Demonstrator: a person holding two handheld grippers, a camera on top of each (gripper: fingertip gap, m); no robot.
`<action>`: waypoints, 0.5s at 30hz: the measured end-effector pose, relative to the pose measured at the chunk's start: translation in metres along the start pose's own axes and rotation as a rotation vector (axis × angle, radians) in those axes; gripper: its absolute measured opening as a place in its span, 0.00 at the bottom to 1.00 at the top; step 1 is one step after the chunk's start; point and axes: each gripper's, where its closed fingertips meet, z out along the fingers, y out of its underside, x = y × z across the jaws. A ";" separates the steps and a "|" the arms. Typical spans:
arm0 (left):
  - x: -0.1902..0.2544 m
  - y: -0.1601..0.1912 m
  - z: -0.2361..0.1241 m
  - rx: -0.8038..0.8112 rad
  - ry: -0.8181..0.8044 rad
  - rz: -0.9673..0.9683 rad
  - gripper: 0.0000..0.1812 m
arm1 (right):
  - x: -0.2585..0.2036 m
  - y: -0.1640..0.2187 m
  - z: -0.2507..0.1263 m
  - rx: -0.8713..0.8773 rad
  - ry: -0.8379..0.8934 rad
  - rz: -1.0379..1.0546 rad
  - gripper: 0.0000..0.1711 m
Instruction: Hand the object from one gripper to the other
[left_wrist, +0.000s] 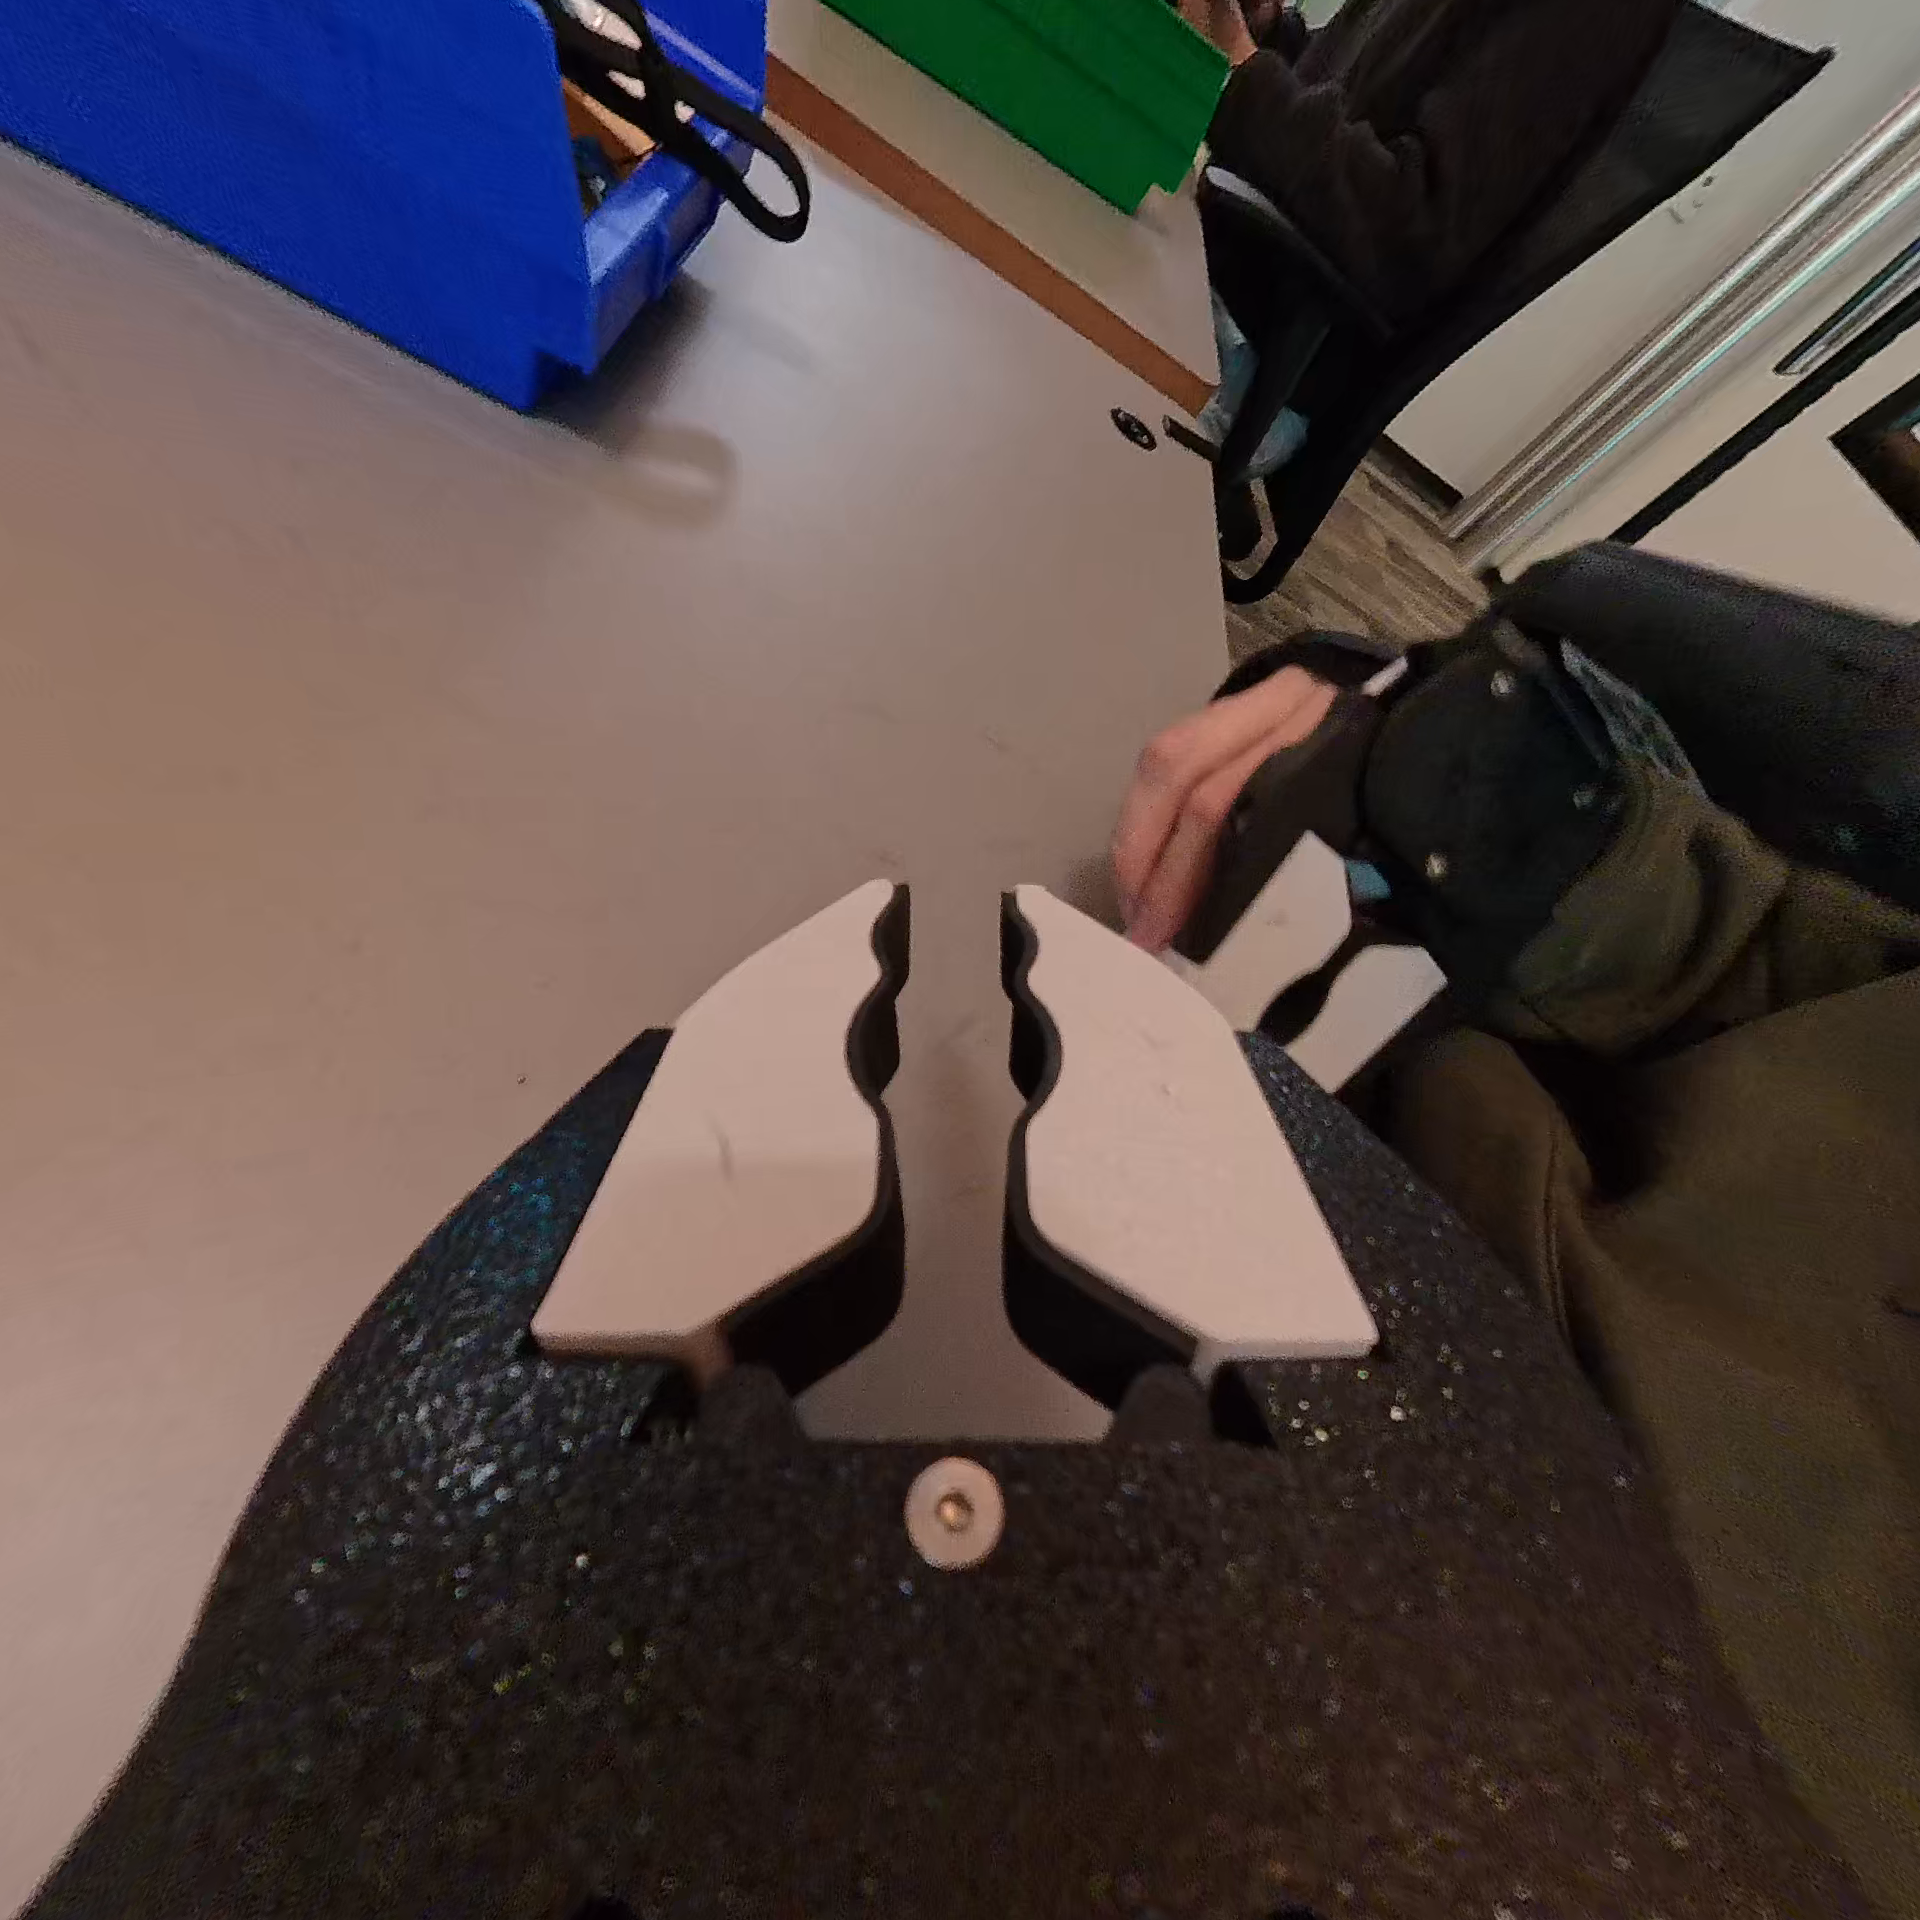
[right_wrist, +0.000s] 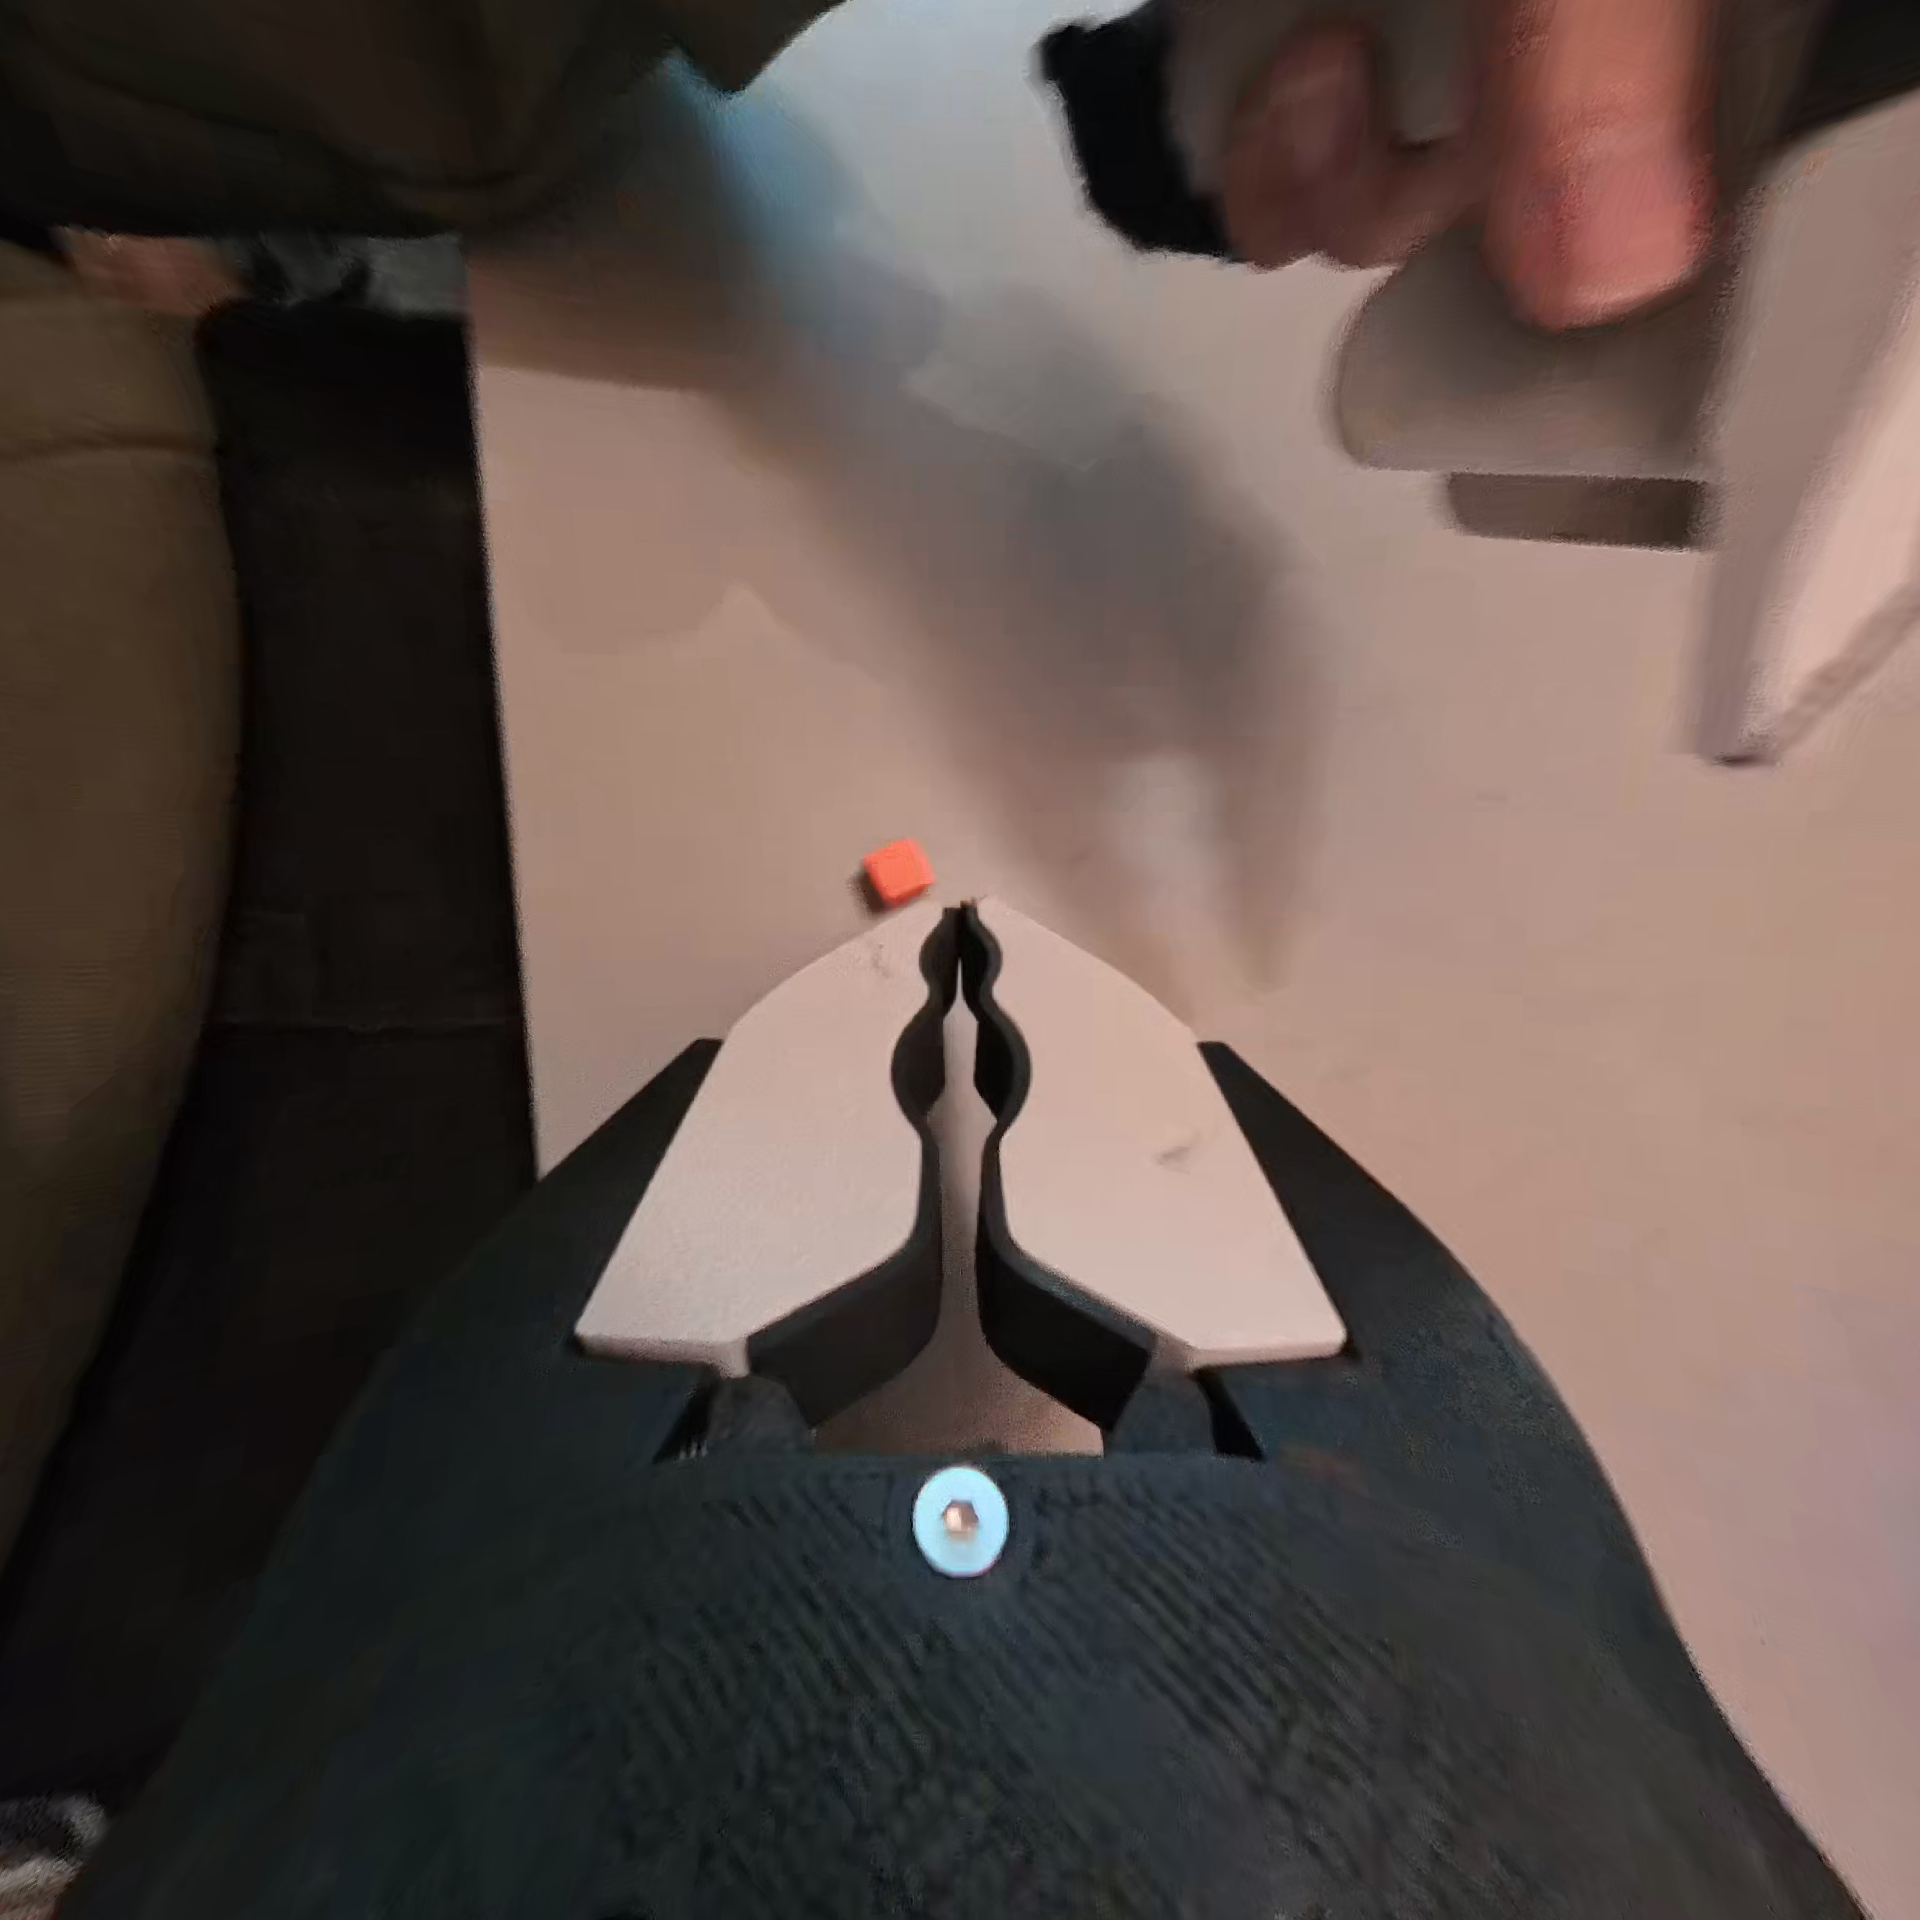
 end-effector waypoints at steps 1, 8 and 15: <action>0.002 -0.002 0.000 0.008 0.007 0.009 0.09 | 0.010 -0.003 -0.007 0.042 0.041 0.018 0.00; 0.030 0.021 -0.001 -0.148 0.148 0.138 0.10 | 0.046 0.026 -0.037 0.016 0.193 0.107 0.00; 0.052 0.095 0.016 -0.587 0.144 0.833 0.14 | 0.054 0.039 -0.040 -0.031 0.242 0.112 0.10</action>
